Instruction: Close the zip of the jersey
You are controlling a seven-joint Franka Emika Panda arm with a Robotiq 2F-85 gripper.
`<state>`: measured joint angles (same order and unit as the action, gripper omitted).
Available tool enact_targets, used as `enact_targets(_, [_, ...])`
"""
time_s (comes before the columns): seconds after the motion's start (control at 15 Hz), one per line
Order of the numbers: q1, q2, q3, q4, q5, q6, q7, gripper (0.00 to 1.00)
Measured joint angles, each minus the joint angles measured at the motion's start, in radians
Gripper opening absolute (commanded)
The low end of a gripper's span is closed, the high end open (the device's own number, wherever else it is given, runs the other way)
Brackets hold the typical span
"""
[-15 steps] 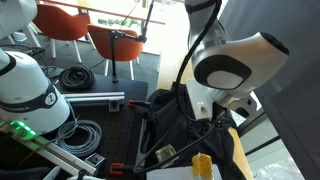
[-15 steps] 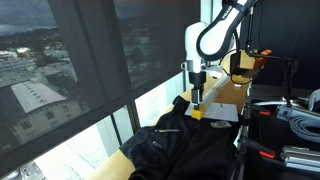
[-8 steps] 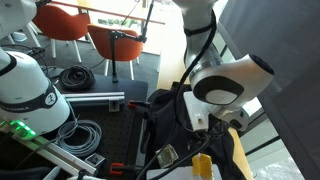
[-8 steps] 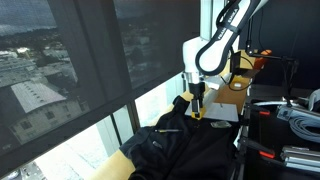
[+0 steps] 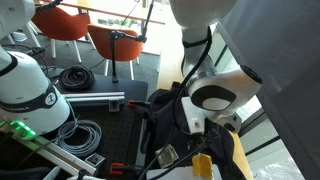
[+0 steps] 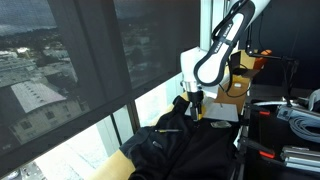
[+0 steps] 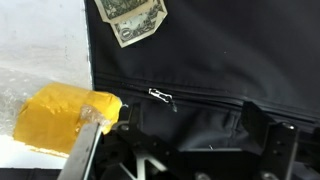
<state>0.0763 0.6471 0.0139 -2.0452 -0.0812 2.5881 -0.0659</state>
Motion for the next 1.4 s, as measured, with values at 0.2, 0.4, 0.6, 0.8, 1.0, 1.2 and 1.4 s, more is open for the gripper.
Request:
enact_targets(0.2, [0.009, 0.029, -0.010, 0.018, -0.008, 0.003, 0.006, 1.00])
enact_targets(0.4, [0.010, 0.049, -0.013, 0.033, -0.009, 0.003, 0.006, 1.00])
enact_targets(0.6, [0.010, 0.063, -0.015, 0.048, -0.009, 0.004, 0.006, 1.00])
enact_targets(0.8, [0.010, 0.080, -0.016, 0.065, -0.009, 0.004, 0.006, 1.00])
enact_targets(1.0, [0.010, 0.104, -0.019, 0.089, -0.009, 0.004, 0.006, 1.00])
enact_targets(1.2, [0.011, 0.130, -0.026, 0.114, -0.010, 0.004, 0.006, 1.00])
enact_targets(1.4, [0.013, 0.158, -0.030, 0.136, -0.010, 0.004, 0.009, 1.00])
